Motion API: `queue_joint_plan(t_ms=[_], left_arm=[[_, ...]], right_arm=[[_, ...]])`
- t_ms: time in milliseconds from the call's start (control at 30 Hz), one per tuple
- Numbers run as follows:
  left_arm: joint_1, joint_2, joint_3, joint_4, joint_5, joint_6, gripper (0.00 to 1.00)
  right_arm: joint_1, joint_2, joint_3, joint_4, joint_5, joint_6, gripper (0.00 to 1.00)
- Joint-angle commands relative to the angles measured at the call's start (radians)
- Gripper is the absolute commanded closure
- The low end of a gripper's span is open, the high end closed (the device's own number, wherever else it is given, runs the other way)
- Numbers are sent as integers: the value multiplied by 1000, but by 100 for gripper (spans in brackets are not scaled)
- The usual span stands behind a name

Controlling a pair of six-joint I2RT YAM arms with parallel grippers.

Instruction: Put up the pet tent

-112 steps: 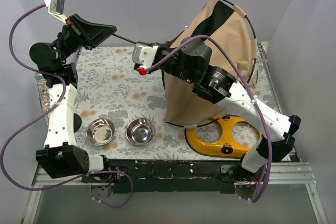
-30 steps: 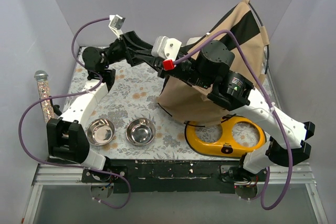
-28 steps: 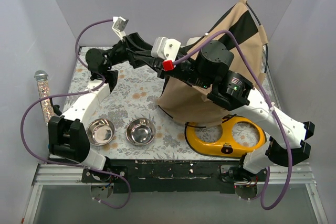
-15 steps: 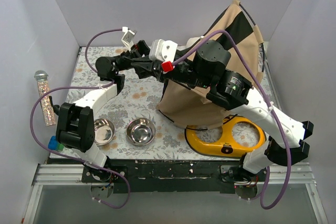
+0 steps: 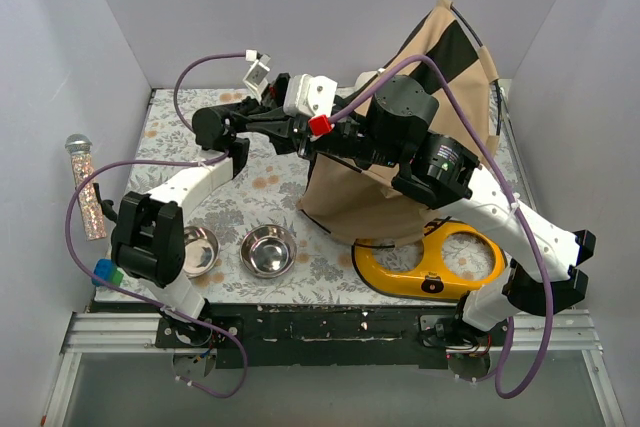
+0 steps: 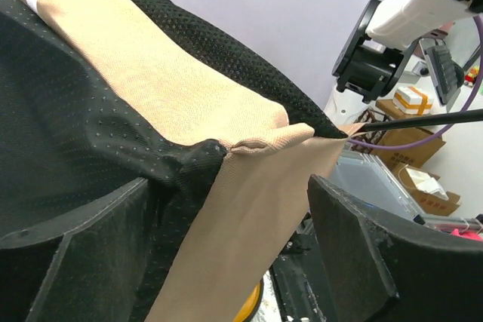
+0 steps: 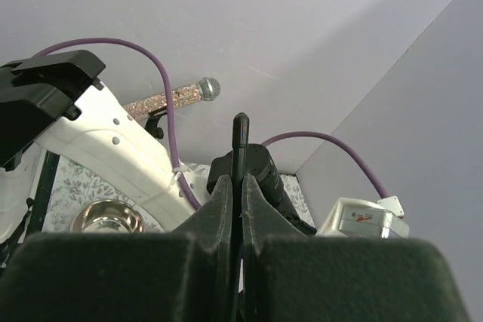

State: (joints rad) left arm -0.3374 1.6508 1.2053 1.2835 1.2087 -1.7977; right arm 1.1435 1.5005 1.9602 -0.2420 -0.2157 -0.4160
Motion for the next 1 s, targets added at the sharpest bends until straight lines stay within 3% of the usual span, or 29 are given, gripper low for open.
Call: queue_joint_plan(t_ms=[0,267,500,633,967], left_arm=[[-15,9,20,22,-14,37,30],[-2,-46,11,-1,-54,8,100],[113,-103,-20,-52,-83,-41,100],[153,-105,6,-81,-93,-51,100],[186,-100,82,-220,-149,-86,100]], right_arm=[[-1,-5,57,61,-25,14,99],[-11,-42,3,37,47,23,99],[-122,-65,8,-121,144,140,99],[-198,-109,-52,-186,95,235,99],[-225,-241,-305,-283,-59,281,99]])
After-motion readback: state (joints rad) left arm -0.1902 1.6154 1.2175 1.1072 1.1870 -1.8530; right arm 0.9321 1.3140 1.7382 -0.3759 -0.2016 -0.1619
